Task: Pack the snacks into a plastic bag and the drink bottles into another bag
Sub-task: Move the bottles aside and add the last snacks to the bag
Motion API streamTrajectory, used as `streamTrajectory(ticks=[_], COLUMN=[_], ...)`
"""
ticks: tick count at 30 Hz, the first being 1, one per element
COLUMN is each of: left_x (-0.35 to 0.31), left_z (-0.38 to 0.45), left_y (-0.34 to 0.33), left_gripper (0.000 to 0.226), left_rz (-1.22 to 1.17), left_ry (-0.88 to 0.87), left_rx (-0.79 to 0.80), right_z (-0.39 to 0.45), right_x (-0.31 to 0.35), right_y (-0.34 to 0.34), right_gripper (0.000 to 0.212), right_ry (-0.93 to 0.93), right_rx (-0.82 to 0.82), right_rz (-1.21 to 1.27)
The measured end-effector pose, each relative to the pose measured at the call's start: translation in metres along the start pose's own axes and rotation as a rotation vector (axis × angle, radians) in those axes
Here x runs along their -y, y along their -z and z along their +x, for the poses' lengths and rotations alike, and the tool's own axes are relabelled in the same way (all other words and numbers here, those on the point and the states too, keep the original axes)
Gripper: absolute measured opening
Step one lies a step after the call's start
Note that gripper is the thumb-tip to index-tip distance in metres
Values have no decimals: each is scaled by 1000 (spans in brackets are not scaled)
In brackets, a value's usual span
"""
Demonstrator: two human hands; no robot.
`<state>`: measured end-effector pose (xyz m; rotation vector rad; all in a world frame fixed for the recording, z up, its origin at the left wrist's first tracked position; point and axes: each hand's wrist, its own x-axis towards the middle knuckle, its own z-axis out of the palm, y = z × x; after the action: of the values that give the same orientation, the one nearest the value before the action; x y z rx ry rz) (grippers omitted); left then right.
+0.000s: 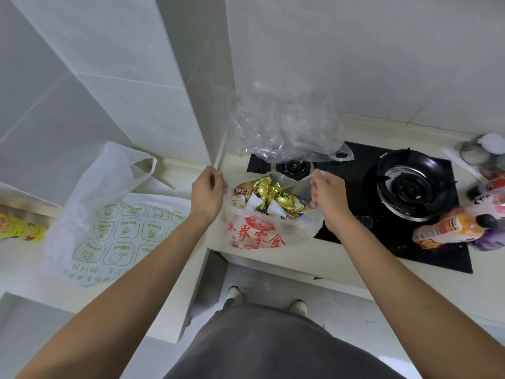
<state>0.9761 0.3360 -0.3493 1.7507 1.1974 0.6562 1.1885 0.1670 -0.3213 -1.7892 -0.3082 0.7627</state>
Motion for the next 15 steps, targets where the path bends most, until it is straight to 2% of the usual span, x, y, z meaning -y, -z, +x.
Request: streamTrajectory(ticks=[6,9,13,15], left_x=[-37,-42,-36,-32], left_z=[4,5,4,3], left_y=[7,6,11,15], left_gripper=[29,25,6,17], left_rz=[39,23,35,73], left_ry=[-254,-217,-151,-136], left_rx=[35,59,80,103], right_z=[-5,-10,-13,-14], right_x=[36,38,36,36], right_y=[9,14,17,18], right_gripper=[37,41,41,39], right_ry=[150,141,108,100], right_rx=[-34,-29,-11,0], right_rz=[80,93,81,77])
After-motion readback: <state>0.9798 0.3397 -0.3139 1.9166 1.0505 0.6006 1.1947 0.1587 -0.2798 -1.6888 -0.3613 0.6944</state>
